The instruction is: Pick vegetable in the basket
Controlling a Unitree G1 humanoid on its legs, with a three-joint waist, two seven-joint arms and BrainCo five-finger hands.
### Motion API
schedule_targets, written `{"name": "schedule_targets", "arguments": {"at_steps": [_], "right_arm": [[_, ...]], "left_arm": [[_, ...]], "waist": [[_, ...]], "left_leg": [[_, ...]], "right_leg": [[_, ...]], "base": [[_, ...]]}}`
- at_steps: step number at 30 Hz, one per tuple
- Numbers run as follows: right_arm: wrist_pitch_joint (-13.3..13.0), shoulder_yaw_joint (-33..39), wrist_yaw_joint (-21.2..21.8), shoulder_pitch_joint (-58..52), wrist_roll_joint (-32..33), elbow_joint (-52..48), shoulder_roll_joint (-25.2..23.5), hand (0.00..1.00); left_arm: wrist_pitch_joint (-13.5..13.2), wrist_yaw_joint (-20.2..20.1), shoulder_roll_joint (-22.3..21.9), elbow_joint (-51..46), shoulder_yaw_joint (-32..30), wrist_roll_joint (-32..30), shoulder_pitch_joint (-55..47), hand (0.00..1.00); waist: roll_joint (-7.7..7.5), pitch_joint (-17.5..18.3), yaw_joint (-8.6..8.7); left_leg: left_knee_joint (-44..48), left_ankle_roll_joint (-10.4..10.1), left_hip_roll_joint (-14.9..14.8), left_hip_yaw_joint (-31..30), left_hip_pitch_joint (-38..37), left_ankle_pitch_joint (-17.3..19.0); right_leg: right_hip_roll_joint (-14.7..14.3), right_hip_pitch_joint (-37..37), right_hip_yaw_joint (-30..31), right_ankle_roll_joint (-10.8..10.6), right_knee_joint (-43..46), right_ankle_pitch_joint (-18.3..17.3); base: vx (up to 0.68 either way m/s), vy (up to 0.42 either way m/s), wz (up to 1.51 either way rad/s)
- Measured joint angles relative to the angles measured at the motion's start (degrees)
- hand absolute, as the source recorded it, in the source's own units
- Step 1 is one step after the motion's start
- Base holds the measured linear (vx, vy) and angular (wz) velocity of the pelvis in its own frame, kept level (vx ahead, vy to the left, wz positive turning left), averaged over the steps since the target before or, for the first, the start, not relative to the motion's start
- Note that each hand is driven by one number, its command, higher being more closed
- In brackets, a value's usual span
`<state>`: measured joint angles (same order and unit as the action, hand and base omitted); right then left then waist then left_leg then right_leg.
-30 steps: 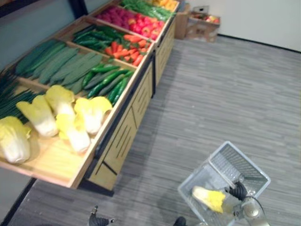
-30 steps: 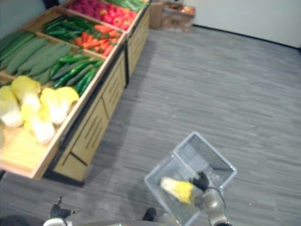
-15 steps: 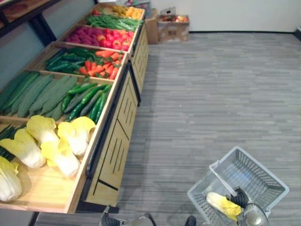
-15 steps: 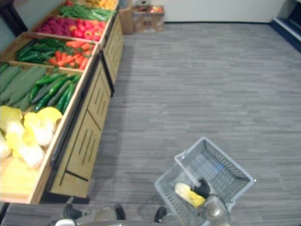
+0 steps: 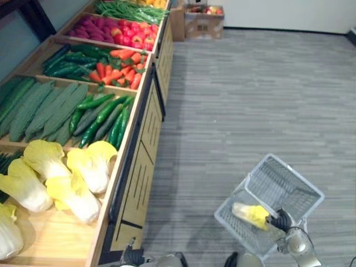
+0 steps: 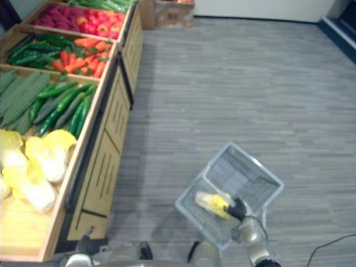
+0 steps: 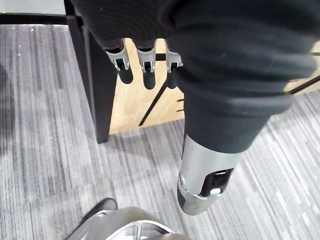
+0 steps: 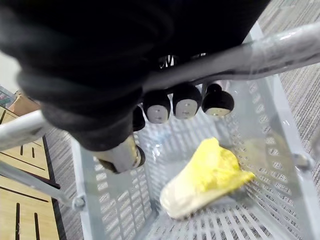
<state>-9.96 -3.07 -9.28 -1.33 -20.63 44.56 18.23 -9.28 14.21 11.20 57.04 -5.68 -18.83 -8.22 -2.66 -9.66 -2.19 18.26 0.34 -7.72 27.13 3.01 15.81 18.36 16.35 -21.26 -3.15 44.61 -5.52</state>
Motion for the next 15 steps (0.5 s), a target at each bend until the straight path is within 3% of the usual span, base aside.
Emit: {"name": "schedule_targets", "arguments": {"at_steps": [1,3,6,8,10,11,12,13,15], "right_arm": [[0.0,0.0,-0.1,0.0,0.2,1.3,-0.9,1.00],[0.1,0.1,0.0,0.0,0.3,1.7,-1.7,1.00],[0.5,0.8,-0.1,2.1,0.4,3.4,-1.6,1.00],[1.9,1.4,-0.1,4.1,0.3,3.8,-1.6,1.00],[2.1,2.1,-0.1,4.1,0.2,3.7,-1.5,1.00],[2.2,2.6,-0.1,4.1,0.0,3.6,-1.6,1.00],[2.2,2.9,-0.1,3.8,-0.5,3.5,-1.2,1.00],[2.2,3.4,-0.1,3.8,-0.9,3.5,-0.9,1.00],[2.3,5.1,-0.1,4.4,-1.8,3.0,-0.4,1.00]], "left_arm": [[0.3,-0.2,1.0,-0.1,0.1,0.2,0.0,0.00],[0.7,-0.6,2.2,-0.1,0.4,0.4,0.2,0.00],[0.7,-0.6,2.4,-1.4,-0.3,0.7,1.6,0.00],[0.6,-0.6,2.2,-2.2,-0.2,0.9,2.9,0.00],[0.6,-0.4,2.2,-2.2,-0.1,2.4,3.7,0.00],[0.5,-0.1,2.3,-2.2,0.3,2.9,4.2,0.00],[0.5,0.5,2.3,-1.7,0.6,2.9,4.9,0.00],[0.5,0.6,2.0,-1.1,1.2,2.9,5.2,0.00],[0.0,0.6,-0.1,-0.4,2.1,2.9,5.7,0.00]], "waist": [[-0.06,-0.3,0.44],[-0.57,-0.3,0.58],[-0.07,-0.7,0.64],[-0.01,-0.9,0.55],[-0.23,-1.0,0.56],[-0.87,-1.4,0.56],[-0.04,-2.4,0.71],[1.04,-2.6,1.04],[3.54,-1.9,1.22]], "left_leg": [[0.0,0.2,0.0,-0.9,-1.3,0.5],[-0.2,-0.2,-0.2,-1.3,-2.3,0.5],[-1.0,-1.1,-1.7,-2.9,-2.6,0.1],[-3.5,-3.1,-2.1,-3.9,-3.8,-1.0],[-4.9,-5.0,-2.5,-4.7,-4.9,-1.2],[-5.8,-7.4,-3.0,-5.5,-6.6,-0.9],[-7.1,-9.6,-4.5,-6.7,-8.4,-0.6],[-7.5,-10.2,-5.3,-7.6,-8.9,-0.5],[-8.4,-11.4,-8.2,-8.5,-9.7,-3.1]], "right_leg": [[1.1,1.4,0.1,-0.7,3.7,0.8],[1.9,2.2,-1.4,0.7,2.3,-0.7],[1.1,3.1,-6.2,0.2,-11.4,-0.4],[0.6,4.0,-5.6,-3.9,-26.8,2.8],[0.7,4.1,-3.3,-4.0,-34.1,6.3],[0.8,3.2,-2.6,-4.3,-37.3,7.7],[0.5,2.8,-2.7,-2.5,-34.9,12.4],[0.1,3.1,-3.0,-2.0,-32.0,12.6],[-0.6,7.3,-3.5,-0.3,-20.8,3.5]], "base": [[0.12,0.043,0.21],[0.16,-0.017,0.27],[0.20,-0.101,0.32],[0.30,-0.217,0.24],[0.29,-0.270,0.28],[0.36,-0.349,0.39],[0.35,-0.342,0.39],[0.39,-0.358,0.36],[0.33,-0.290,0.16]]}}
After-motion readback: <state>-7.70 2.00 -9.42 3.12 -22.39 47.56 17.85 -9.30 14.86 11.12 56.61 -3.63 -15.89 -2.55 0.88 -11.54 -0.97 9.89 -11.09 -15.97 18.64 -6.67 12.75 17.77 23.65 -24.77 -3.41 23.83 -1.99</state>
